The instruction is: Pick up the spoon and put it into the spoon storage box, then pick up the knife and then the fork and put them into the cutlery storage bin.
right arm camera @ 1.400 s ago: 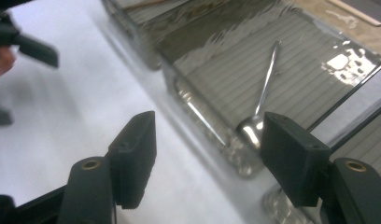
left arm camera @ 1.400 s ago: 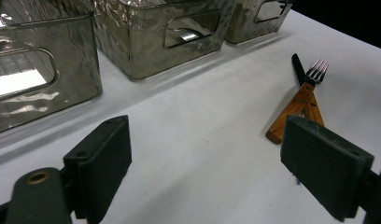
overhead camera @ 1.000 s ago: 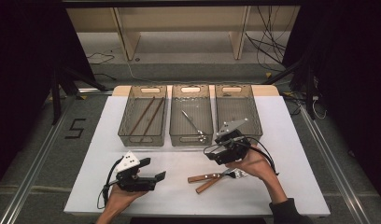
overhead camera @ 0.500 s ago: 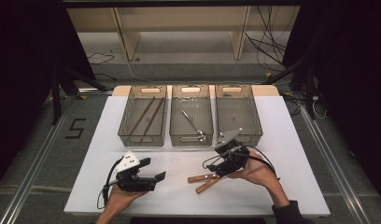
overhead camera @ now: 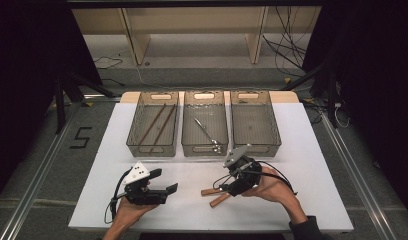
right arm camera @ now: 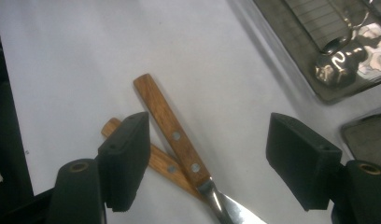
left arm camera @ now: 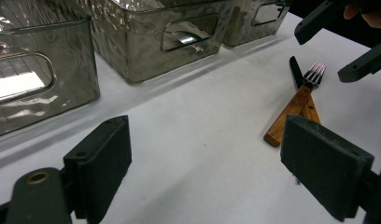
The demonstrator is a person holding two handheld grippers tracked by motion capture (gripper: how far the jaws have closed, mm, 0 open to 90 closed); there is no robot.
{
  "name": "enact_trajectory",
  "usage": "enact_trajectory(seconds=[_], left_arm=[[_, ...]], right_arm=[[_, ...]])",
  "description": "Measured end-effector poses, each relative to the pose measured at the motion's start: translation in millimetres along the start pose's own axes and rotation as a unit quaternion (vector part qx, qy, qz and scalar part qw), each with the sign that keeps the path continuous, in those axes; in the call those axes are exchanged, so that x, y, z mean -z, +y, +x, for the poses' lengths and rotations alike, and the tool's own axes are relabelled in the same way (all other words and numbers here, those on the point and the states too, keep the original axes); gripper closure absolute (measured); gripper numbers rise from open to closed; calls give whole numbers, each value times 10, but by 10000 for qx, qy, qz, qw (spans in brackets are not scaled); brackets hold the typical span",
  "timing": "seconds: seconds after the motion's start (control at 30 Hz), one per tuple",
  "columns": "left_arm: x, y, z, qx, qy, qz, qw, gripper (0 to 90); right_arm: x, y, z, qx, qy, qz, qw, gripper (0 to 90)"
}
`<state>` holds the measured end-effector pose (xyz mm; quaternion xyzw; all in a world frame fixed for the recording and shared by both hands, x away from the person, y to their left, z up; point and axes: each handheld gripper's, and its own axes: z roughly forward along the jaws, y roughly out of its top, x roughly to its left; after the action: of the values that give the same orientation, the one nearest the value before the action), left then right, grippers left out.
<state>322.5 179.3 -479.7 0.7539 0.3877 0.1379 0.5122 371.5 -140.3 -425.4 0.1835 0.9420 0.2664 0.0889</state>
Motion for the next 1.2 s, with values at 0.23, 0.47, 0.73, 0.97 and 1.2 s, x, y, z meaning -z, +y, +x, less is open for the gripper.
enact_trajectory(seconds=[0.23, 0.47, 0.73, 0.97, 1.2], left_arm=[[2, -3, 5, 13, 9, 1, 10000, 161], [7, -2, 10, 10, 19, -6, 10000, 161], [7, -2, 8, 9, 19, -7, 10000, 161], [11, -5, 4, -17, 24, -6, 10000, 161], [14, -7, 3, -11, 17, -8, 10000, 161]], right_arm=[[-81, 7, 37, 123, 20, 182, 9998, 316], [-136, 3, 50, 157, 33, 320, 9994, 316], [-175, -2, 72, 228, 61, 491, 9985, 315], [-174, -10, 65, 314, 35, 576, 9978, 318], [-193, -23, 46, 339, -31, 669, 9972, 368]])
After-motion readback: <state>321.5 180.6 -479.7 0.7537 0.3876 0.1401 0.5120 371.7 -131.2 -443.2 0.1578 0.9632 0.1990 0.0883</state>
